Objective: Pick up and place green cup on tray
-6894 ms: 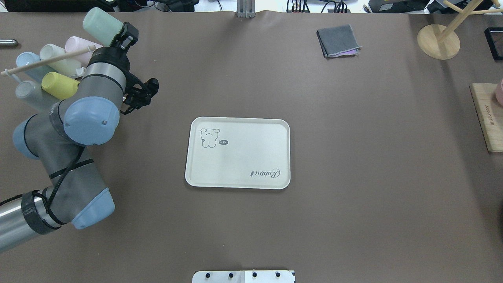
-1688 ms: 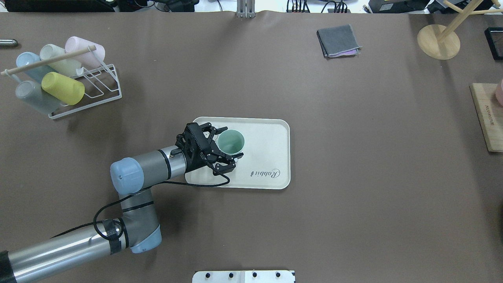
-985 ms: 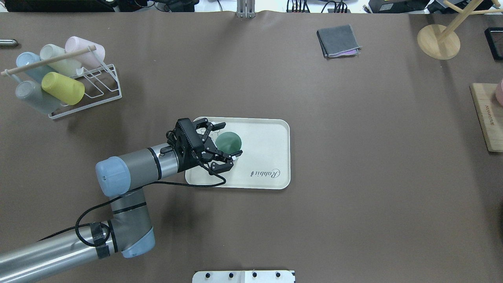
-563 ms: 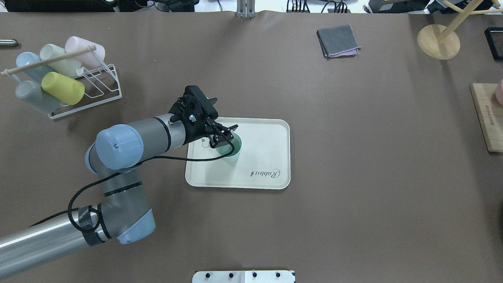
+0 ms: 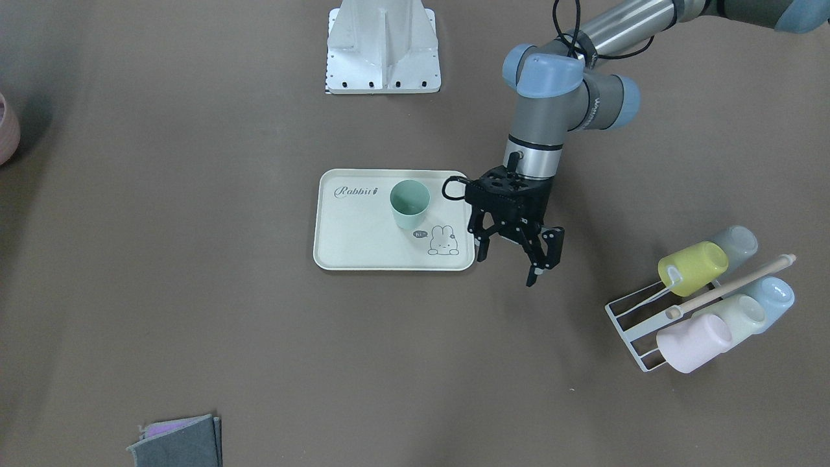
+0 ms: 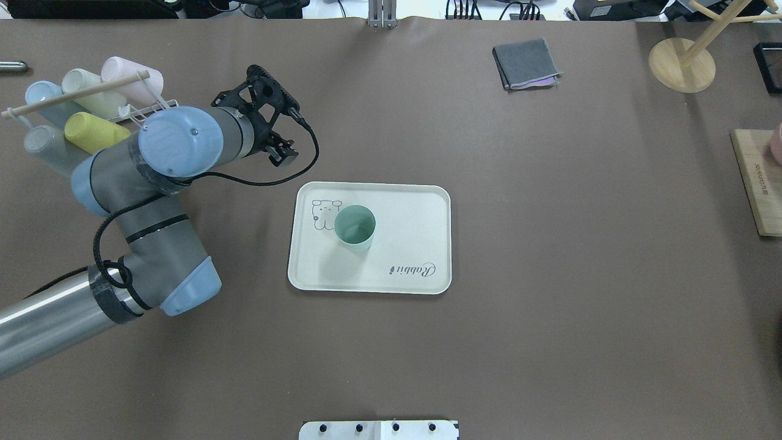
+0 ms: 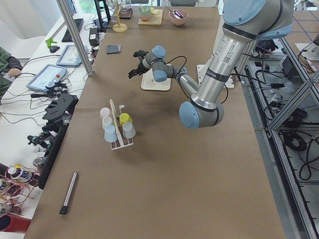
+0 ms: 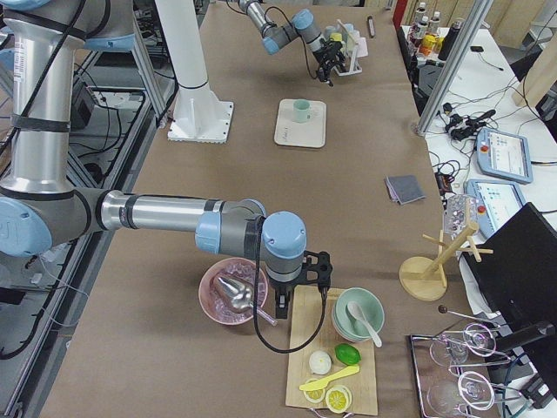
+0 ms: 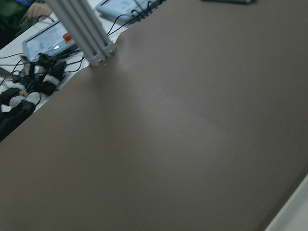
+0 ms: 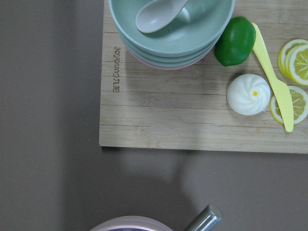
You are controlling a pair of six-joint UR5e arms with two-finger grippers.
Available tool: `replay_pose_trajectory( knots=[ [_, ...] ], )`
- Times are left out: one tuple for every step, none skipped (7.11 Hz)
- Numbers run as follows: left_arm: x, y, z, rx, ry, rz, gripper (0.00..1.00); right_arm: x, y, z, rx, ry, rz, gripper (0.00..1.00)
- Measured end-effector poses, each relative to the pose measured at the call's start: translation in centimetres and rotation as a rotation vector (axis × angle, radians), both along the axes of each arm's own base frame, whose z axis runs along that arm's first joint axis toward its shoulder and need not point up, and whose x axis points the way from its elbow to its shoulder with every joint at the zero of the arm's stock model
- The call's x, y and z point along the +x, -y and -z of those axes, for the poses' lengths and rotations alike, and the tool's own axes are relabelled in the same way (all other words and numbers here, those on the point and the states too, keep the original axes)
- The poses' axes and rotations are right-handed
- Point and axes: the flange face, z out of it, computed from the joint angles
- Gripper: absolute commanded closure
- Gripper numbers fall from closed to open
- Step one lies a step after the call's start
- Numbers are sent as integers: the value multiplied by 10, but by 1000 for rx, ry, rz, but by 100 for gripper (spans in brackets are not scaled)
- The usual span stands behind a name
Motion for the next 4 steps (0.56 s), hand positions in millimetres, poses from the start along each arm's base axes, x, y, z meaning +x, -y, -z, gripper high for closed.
replay_pose_trajectory(
  knots=[
    [-39, 23, -2, 4, 118, 6, 1, 0, 0, 0, 0, 0, 0, 0],
    [-86, 48, -1, 34, 220, 6, 1, 0, 0, 0, 0, 0, 0, 0],
    [-130, 68, -1, 60, 285, 17, 1, 0, 0, 0, 1, 0, 0, 0],
    [-170, 81, -6, 63, 315, 49, 1, 0, 0, 0, 0, -1, 1, 0]
  ],
)
